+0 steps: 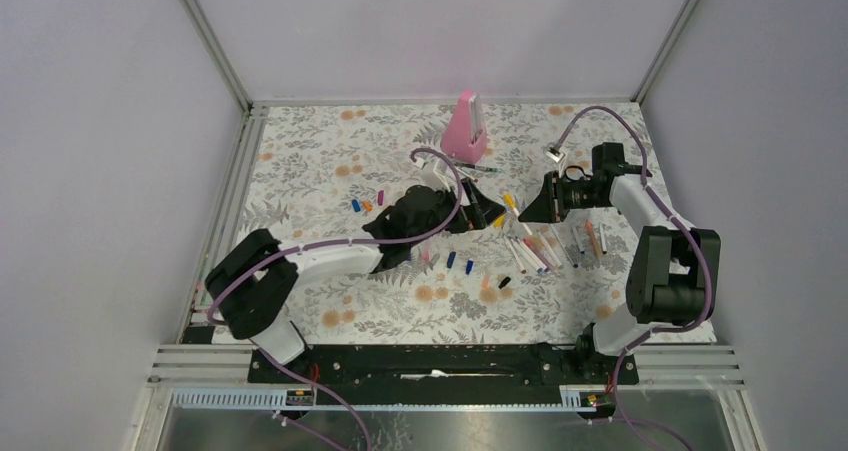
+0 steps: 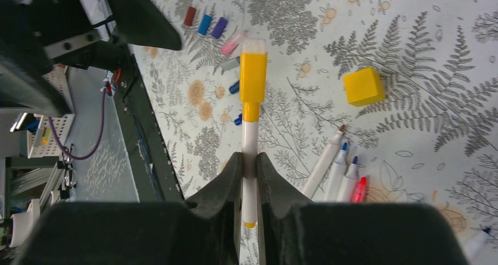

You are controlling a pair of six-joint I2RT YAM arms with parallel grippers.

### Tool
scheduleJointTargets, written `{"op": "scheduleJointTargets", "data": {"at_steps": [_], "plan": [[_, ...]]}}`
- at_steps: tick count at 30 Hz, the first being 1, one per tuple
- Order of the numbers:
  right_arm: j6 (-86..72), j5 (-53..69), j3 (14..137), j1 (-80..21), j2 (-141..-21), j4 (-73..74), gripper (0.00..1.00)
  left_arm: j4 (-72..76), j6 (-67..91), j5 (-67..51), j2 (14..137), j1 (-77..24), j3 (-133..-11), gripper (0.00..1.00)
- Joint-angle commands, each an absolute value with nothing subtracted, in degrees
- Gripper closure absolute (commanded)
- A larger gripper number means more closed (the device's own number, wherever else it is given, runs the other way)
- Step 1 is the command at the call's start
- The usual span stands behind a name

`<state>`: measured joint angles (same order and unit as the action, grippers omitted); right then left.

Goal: Open the pen caps
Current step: Pick up the pen from the center of the board, then open the pen cap from the pen.

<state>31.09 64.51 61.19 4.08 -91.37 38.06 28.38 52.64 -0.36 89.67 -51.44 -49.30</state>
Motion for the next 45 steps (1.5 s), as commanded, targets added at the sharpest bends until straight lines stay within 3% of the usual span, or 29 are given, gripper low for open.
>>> {"op": "scheduleJointTargets", "data": {"at_steps": [1, 10, 28, 35, 39, 41, 44, 45], "plan": [[31.9, 69.0, 60.0, 4.0, -88.4, 38.7, 1.00, 32.5, 54.6, -0.3, 94.3, -51.3, -55.8, 0.01], [31.7, 69.7, 59.2, 3.9, -87.9, 38.5, 1.00, 31.3, 59.9, 3.5, 102.0, -51.3, -62.7, 0.02], [28.5, 65.2, 58.4, 2.9, -88.7, 35.0, 1.00, 29.9, 65.0, 3.4, 107.6, -52.5, -66.0, 0.61], [28.6, 62.5, 58.4, 1.5, -88.9, 34.8, 1.00, 30.1, 65.2, 2.1, 108.2, -52.6, -66.3, 1.00], [28.4, 61.9, 58.3, 1.4, -88.4, 34.4, 1.00, 31.8, 65.3, 1.6, 107.7, -52.8, -65.3, 1.00], [28.2, 61.6, 58.1, 1.4, -87.6, 33.9, 0.86, 33.3, 65.3, 1.6, 107.2, -52.9, -64.1, 1.00], [27.0, 60.7, 57.2, 1.4, -86.4, 32.6, 0.48, 36.8, 65.4, 1.6, 106.1, -53.1, -61.8, 1.00], [26.7, 60.6, 56.8, 1.5, -86.1, 32.3, 0.44, 38.4, 65.3, 1.2, 105.8, -53.1, -61.2, 1.00]]}}
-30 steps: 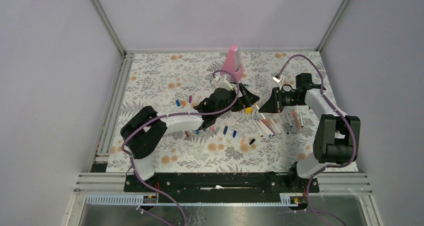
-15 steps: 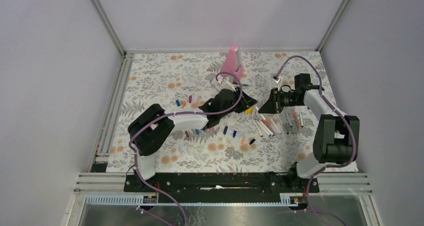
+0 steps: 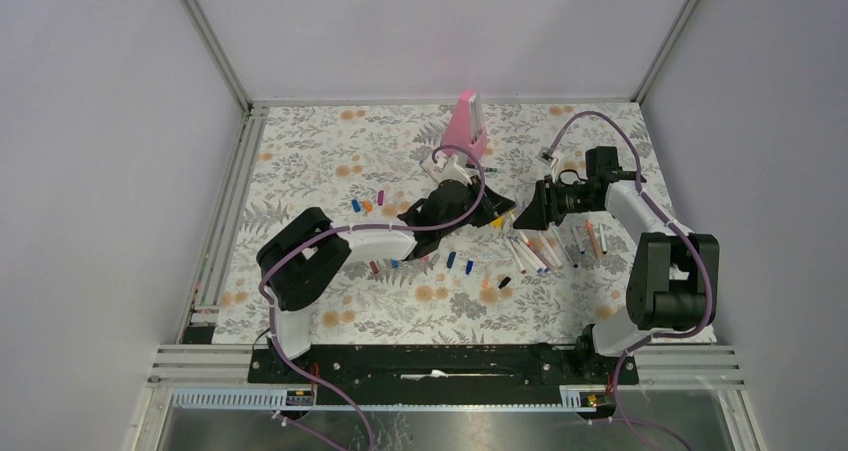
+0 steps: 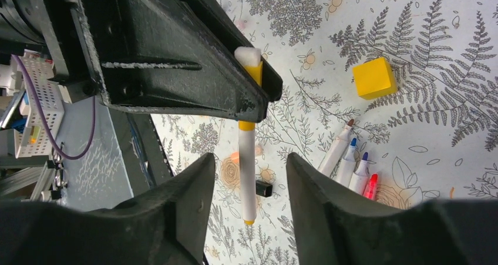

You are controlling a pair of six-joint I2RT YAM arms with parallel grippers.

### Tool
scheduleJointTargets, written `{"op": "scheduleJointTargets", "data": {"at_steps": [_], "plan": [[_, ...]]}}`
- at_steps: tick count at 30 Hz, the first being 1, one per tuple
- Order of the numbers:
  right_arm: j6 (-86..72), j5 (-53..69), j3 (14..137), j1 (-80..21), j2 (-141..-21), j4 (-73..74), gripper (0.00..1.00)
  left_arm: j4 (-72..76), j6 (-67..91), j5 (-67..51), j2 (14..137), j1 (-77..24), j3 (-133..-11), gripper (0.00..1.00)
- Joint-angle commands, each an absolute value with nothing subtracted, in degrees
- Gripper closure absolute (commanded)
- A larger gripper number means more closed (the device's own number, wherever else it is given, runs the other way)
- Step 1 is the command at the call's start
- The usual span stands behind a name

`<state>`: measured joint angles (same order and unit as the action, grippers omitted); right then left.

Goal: Open the pen caps
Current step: Open the pen cap from the pen, then place the pen at the center of the board, then place the pen cap at the center of the board.

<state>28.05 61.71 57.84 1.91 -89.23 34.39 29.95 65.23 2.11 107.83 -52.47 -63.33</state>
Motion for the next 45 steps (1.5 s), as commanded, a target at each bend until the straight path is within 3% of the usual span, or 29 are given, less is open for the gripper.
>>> {"op": "scheduleJointTargets", "data": {"at_steps": [1, 13, 17, 19, 29, 38, 45], "plan": [[26.7, 60.9, 56.8, 1.4, -86.1, 32.3, 0.42, 40.2, 65.2, 0.7, 105.7, -53.2, -60.6, 1.00], [24.8, 61.7, 56.6, 0.4, -87.6, 31.6, 0.51, 45.9, 64.2, 0.3, 105.4, -54.1, -60.2, 1.00], [24.9, 61.4, 57.6, 0.3, -87.8, 32.7, 0.91, 46.2, 63.6, 1.9, 104.9, -54.0, -60.1, 1.00], [24.8, 60.4, 58.0, 0.3, -87.6, 32.9, 1.00, 46.2, 62.1, 5.6, 103.8, -52.9, -60.4, 1.00], [29.2, 62.5, 58.3, 0.3, -89.2, 37.0, 1.00, 44.5, 54.0, 26.1, 98.5, -43.3, -70.2, 1.00], [32.6, 63.5, 58.0, 0.3, -88.9, 39.2, 1.00, 43.6, 57.2, 27.4, 95.0, -38.2, -70.0, 1.00], [29.5, 52.9, 54.9, 0.7, -83.3, 31.8, 1.00, 42.0, 53.7, 19.4, 86.6, -37.4, -61.6, 1.00]]}}
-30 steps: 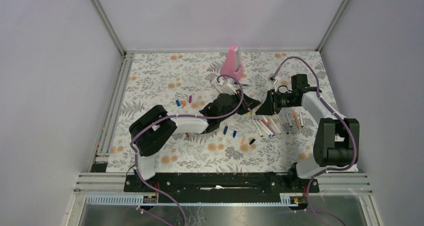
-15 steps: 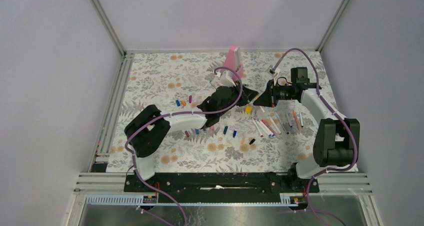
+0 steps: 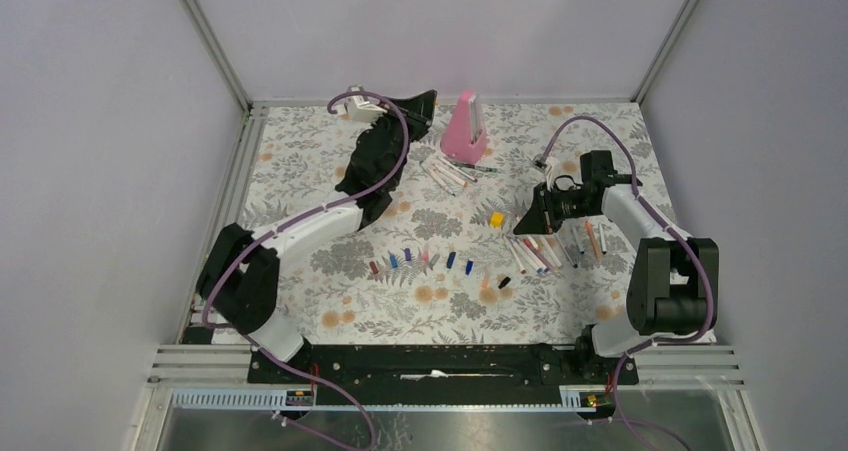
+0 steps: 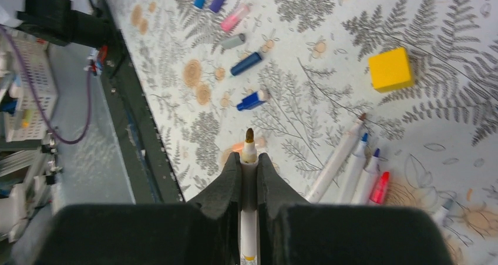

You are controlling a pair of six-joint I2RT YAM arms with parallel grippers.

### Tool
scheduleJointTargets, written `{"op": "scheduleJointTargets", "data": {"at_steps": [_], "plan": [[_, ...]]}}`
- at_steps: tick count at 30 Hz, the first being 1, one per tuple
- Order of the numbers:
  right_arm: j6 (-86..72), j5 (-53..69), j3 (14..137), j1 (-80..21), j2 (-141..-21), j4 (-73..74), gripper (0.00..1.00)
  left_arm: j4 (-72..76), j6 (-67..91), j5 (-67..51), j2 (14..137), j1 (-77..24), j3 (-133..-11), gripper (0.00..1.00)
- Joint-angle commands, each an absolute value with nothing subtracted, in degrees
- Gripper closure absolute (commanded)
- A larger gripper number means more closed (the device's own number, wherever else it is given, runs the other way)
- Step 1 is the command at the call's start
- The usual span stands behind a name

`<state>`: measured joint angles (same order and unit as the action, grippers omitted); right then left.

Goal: Open the pen caps
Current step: Place the pen cap at the center of the board.

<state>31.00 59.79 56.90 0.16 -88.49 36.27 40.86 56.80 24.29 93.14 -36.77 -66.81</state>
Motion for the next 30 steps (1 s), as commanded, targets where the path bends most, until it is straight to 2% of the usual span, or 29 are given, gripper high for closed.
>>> {"op": "scheduleJointTargets", "data": {"at_steps": [1, 11, 15, 20, 23, 30], "plan": [[27.9, 51.0, 54.0, 1.0, -81.9, 29.8, 1.00, 40.9, 52.4, 17.7, 84.4, -37.4, -59.2, 1.00], [19.0, 36.3, 47.7, 4.2, -71.4, 14.1, 1.00, 15.8, 39.1, 8.9, 62.7, -36.9, -41.8, 1.00], [14.9, 30.8, 44.4, 4.6, -69.8, 5.8, 1.00, 11.0, 37.2, 8.0, 58.4, -36.9, -37.6, 0.94], [11.8, 31.1, 45.3, 4.6, -74.6, 1.9, 1.00, 9.3, 35.2, 5.0, 62.4, -36.8, -37.0, 0.93], [11.7, 32.0, 48.4, 4.5, -79.2, 2.7, 1.00, 8.9, 35.2, 2.8, 67.8, -36.7, -38.3, 1.00], [11.6, 33.0, 54.5, 3.4, -87.6, 4.9, 1.00, 9.6, 35.2, 3.0, 79.0, -36.7, -41.6, 1.00]]}}
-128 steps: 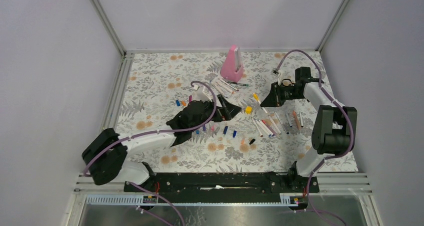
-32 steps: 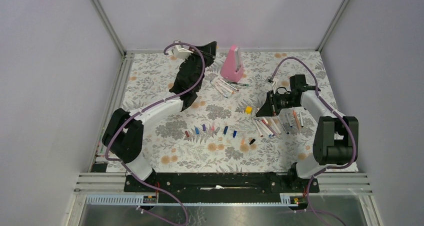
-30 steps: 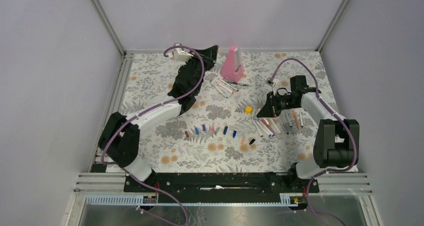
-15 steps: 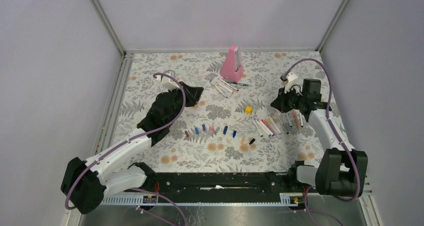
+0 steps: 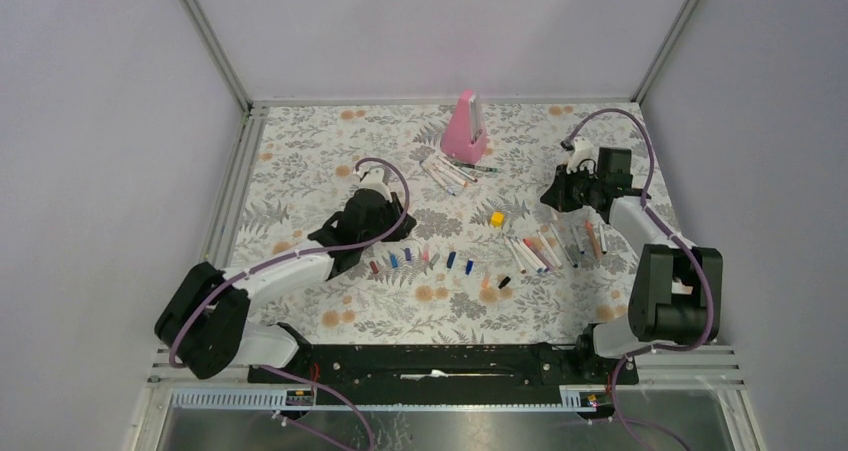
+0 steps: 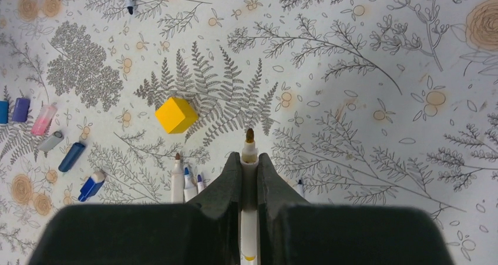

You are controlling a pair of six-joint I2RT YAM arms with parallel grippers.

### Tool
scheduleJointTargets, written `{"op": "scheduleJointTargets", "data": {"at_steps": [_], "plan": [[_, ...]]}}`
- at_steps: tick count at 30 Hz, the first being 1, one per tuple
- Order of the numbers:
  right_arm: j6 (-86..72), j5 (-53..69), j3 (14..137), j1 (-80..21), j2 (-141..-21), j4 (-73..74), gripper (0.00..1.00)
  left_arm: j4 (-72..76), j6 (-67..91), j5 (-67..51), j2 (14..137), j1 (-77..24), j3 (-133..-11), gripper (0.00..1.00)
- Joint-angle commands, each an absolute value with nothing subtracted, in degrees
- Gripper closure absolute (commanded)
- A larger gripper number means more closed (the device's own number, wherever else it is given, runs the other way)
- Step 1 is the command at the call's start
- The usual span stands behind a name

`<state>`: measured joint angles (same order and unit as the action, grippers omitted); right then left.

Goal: Open the pen caps
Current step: Place the pen cap at the center of the board.

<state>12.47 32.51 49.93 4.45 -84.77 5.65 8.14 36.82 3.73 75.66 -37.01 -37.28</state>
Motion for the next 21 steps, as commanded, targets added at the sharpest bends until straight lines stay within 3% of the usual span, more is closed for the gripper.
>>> {"op": "scheduleJointTargets", "data": {"at_steps": [1, 7, 21], "plan": [[11.7, 32.3, 55.1, 2.8, -88.7, 4.8, 0.99, 9.2, 34.9, 3.5, 80.5, -36.7, -42.4, 1.00], [9.5, 25.0, 60.7, -2.9, -96.8, 5.8, 0.94, 3.3, 34.1, 7.1, 90.6, -36.7, -51.1, 1.00], [4.6, 22.7, 67.7, -4.3, -106.7, 6.9, 0.88, 3.8, 35.7, 4.7, 101.4, -36.9, -59.1, 1.00]]}}
